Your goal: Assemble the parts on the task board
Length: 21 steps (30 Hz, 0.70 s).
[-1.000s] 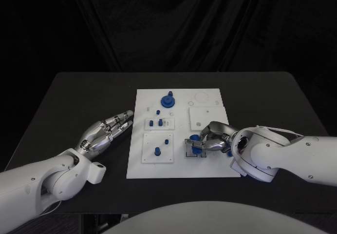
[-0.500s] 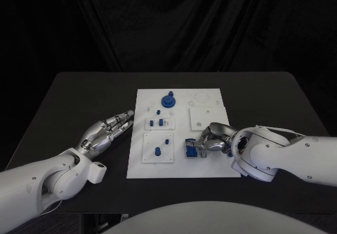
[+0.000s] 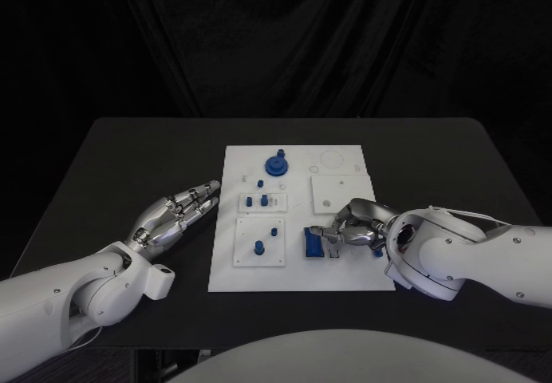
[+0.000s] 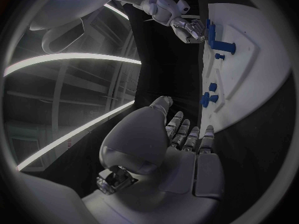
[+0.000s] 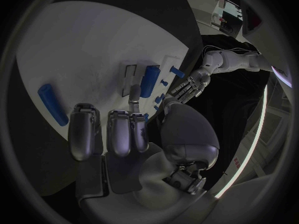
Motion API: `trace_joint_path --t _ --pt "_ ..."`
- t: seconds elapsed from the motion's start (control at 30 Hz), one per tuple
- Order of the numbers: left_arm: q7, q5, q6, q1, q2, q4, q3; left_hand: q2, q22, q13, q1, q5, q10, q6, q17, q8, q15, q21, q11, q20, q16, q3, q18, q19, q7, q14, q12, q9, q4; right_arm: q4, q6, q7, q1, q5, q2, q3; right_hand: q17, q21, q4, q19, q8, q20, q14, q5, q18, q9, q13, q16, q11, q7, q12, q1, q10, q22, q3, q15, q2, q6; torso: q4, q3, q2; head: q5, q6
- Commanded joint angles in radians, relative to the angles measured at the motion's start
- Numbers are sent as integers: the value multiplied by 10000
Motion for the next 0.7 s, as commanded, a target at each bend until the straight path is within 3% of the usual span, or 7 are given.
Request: trace_joint_path --t 0.03,0.23,0.3,0.37,0.43,0.57,0.7 --pt "1446 29 121 -12 -6 20 7 11 10 6 101 -10 -6 -55 13 -18 51 68 86 56 47 76 8 10 28 13 -4 -16 -6 240 -811 557 44 -85 -293 27 1529 71 4 522 70 21 825 464 50 20 2630 75 -29 -24 28 282 1043 2149 -86 11 37 83 -3 1 -7 13 -2" --pt "1431 29 62 -13 -14 23 7 11 10 6 101 -10 -6 -55 13 -18 51 68 86 56 47 76 8 10 28 13 -4 -16 -6 577 -534 245 549 -161 -1096 41 1555 130 -14 545 31 -2 829 1897 36 10 2630 99 -47 -41 28 911 1043 2167 -137 -7 6 37 -5 0 -7 -19 -2" --pt "1425 29 48 -13 2 13 7 11 10 6 101 -10 -6 -53 13 -17 51 68 86 57 48 77 8 11 28 14 -2 -16 -6 616 -381 104 647 -268 -1329 34 1556 145 -14 550 22 -1 829 2032 32 5 2630 100 -47 -41 28 996 1043 2172 -140 -5 0 31 -8 3 -7 9 -2" --pt "1430 29 41 -13 22 1 7 10 12 8 105 -5 -2 -36 16 -15 57 69 91 63 56 88 8 12 30 19 17 -14 -7 606 -225 -35 703 -380 -1499 19 1585 185 -51 564 9 -6 834 2538 23 -3 2630 119 -53 -48 28 1323 1043 2185 -101 -12 -77 27 -3 4 -4 0 -2" --pt "1448 30 36 -13 40 -4 7 10 12 8 105 -5 -2 -36 16 -15 57 69 91 63 56 88 8 12 30 19 17 -14 -7 567 -30 -213 741 -523 -1653 -2 1631 240 -121 584 -24 -19 844 3323 10 -22 2630 149 -69 -65 28 1765 1043 2202 11 -29 -175 1 4 3 -9 -24 -2" --pt "1473 30 24 -13 48 16 7 10 12 8 105 -5 -2 -36 16 -15 57 69 91 63 56 88 8 12 30 19 17 -14 -7 482 377 -637 757 -1043 -1874 -25 1620 254 -84 590 -49 -23 843 3619 7 -41 2630 147 -72 -66 28 1966 1043 2206 57 -28 -242 -3 46 -38 -30 -103 -2" --pt "1481 30 26 -12 28 30 7 3 21 11 114 7 5 -20 20 -9 67 73 90 78 67 108 9 19 29 28 34 -11 -11 428 693 -990 672 -1937 -2016 -35 1602 262 -83 593 -61 -23 839 3638 5 -47 2630 138 -72 -62 28 2010 1043 2208 58 -28 -276 -17 -2 -32 -22 -93 -2"
